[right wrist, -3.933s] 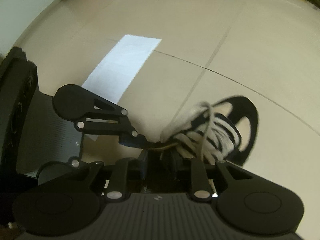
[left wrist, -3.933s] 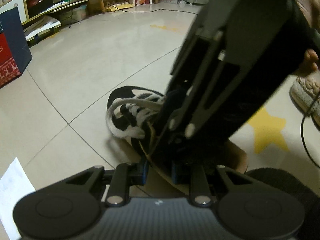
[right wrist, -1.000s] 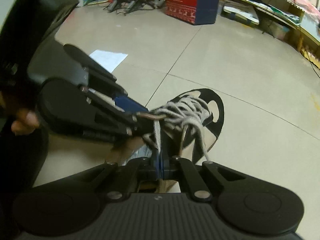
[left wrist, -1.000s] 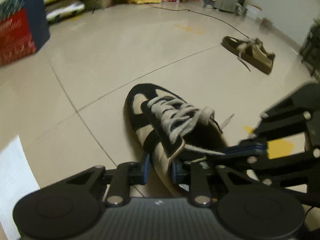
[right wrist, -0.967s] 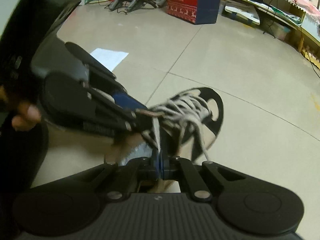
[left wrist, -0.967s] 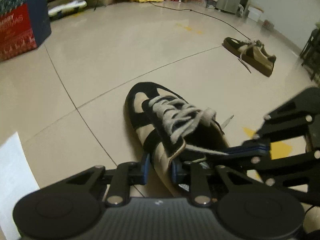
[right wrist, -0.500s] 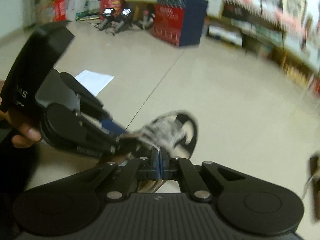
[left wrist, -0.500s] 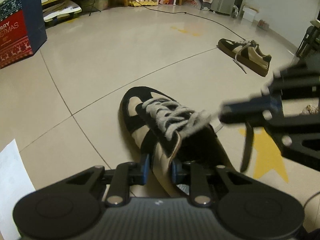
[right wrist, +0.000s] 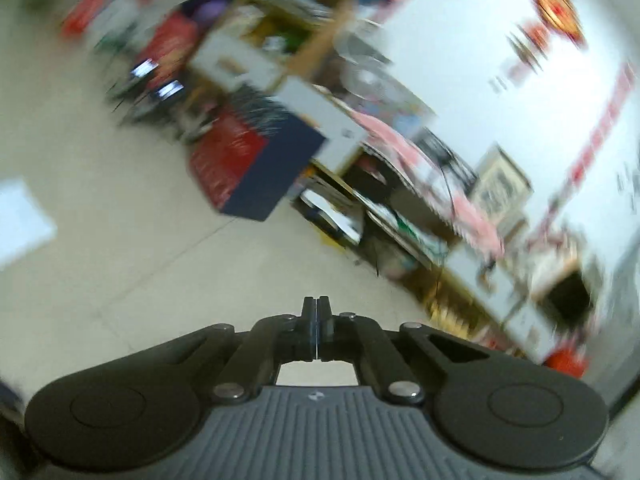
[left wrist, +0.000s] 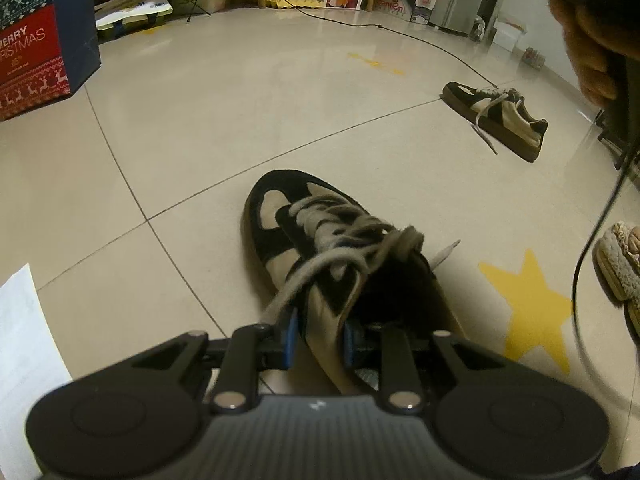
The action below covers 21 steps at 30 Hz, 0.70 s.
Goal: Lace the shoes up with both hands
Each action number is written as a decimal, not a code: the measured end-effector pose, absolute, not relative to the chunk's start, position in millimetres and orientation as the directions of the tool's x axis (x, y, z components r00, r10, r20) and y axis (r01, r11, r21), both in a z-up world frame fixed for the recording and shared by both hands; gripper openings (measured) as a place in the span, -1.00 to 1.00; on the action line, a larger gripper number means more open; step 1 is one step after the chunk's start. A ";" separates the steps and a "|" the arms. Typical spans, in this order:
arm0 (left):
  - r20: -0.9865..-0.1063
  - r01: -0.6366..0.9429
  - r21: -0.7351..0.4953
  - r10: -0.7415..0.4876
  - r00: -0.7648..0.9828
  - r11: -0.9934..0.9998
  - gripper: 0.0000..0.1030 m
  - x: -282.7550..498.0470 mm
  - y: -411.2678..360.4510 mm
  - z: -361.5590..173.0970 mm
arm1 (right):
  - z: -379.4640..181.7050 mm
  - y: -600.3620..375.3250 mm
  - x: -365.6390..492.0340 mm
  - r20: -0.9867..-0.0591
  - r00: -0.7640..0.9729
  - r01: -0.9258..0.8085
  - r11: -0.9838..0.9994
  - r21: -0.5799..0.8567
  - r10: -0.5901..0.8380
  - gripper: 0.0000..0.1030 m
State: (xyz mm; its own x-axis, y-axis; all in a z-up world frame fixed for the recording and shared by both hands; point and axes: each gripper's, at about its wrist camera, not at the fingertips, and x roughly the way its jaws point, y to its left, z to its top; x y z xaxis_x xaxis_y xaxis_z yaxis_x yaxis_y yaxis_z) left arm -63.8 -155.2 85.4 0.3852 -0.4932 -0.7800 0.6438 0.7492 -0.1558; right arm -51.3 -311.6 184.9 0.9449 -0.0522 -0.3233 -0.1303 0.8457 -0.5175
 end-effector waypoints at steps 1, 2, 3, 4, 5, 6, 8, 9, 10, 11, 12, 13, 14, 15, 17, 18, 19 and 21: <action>-0.780 0.643 -0.158 -0.494 0.384 0.750 -0.55 -63.6 -154.9 85.7 | 188.4 -317.8 -51.4 -0.346 0.937 -0.131 0.875 -0.466 -0.044 -0.99; -0.780 0.642 -0.161 -0.495 0.383 0.750 -0.55 -63.4 -154.7 86.1 | 186.3 -321.1 -53.6 -0.381 0.924 -0.147 0.895 -0.421 -0.028 -0.98; -0.780 0.640 -0.163 -0.496 0.382 0.750 -0.55 -63.2 -154.5 86.5 | 182.1 -323.2 -57.1 -0.416 0.909 -0.162 0.911 -0.378 -0.012 -0.98; -0.779 0.639 -0.167 -0.497 0.381 0.751 -0.54 -62.5 -153.4 87.0 | 178.0 -325.3 -60.7 -0.450 0.893 -0.175 0.926 -0.335 0.006 -0.98; -0.778 0.637 -0.171 -0.499 0.381 0.752 -0.53 -61.7 -152.2 87.5 | 172.5 -327.5 -64.8 -0.484 0.875 -0.183 0.939 -0.290 0.021 -0.98; -0.777 0.635 -0.175 -0.501 0.380 0.752 -0.50 -60.9 -151.0 87.9 | 165.4 -328.2 -69.9 -0.521 0.853 -0.190 0.951 -0.245 0.036 -0.98; -0.775 0.639 -0.169 -0.502 0.385 0.750 -0.47 -61.2 -151.3 89.9 | 150.0 -327.5 -80.8 -0.591 0.803 -0.201 0.967 -0.153 0.074 -0.97; -0.774 0.643 -0.165 -0.502 0.386 0.748 -0.47 -61.5 -152.1 90.7 | 143.2 -324.8 -87.6 -0.621 0.778 -0.209 0.971 -0.116 0.093 -0.97; -0.773 0.646 -0.160 -0.502 0.388 0.746 -0.47 -61.9 -153.0 91.5 | 137.1 -320.2 -95.7 -0.648 0.754 -0.219 0.972 -0.088 0.111 -0.93; -0.770 0.651 -0.156 -0.504 0.392 0.743 -0.45 -62.0 -154.3 92.3 | 131.0 -315.5 -103.7 -0.672 0.729 -0.228 0.972 -0.060 0.130 -0.86; -0.767 0.655 -0.151 -0.506 0.395 0.740 -0.39 -62.1 -155.7 93.0 | 126.2 -310.4 -110.5 -0.692 0.707 -0.240 0.970 -0.037 0.148 -0.56; -0.761 0.663 -0.145 -0.511 0.399 0.735 -0.29 -62.2 -157.8 94.2 | 122.5 -304.8 -116.3 -0.707 0.688 -0.254 0.967 -0.020 0.166 -0.41; -0.758 0.669 -0.139 -0.513 0.403 0.731 -0.24 -61.5 -159.9 95.0 | 118.8 -299.2 -122.1 -0.721 0.668 -0.268 0.963 -0.003 0.184 -0.41; -0.759 0.673 -0.128 -0.509 0.406 0.728 -0.21 -60.2 -162.4 94.9 | 116.2 -293.7 -125.7 -0.730 0.654 -0.279 0.960 0.010 0.198 -0.41; -0.761 0.679 -0.111 -0.501 0.412 0.726 -0.21 -57.8 -165.5 94.6 | 112.8 -285.5 -125.2 -0.744 0.638 -0.276 0.961 0.019 0.198 -0.41; -0.761 0.679 -0.106 -0.499 0.414 0.726 -0.21 -56.8 -165.9 94.6 | 111.2 -281.7 -124.4 -0.751 0.631 -0.272 0.962 0.021 0.195 -0.41; -0.761 0.680 -0.101 -0.497 0.417 0.726 -0.20 -55.8 -166.2 94.6 | 109.5 -278.0 -123.6 -0.758 0.624 -0.267 0.963 0.024 0.192 -0.41; -0.764 0.671 -0.115 -0.497 0.412 0.733 -0.12 -53.0 -164.0 93.3 | 100.8 -272.5 -121.1 -0.781 0.605 -0.246 0.969 0.005 0.158 -0.41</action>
State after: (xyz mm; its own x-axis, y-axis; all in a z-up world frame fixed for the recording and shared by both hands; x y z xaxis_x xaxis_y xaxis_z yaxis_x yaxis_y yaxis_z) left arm -53.0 -164.0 93.3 0.4123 -0.4970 -0.7636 0.6707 0.7328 -0.1148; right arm -121.1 -272.5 100.8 0.6046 0.1575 -0.7808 -0.2457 0.9693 0.0053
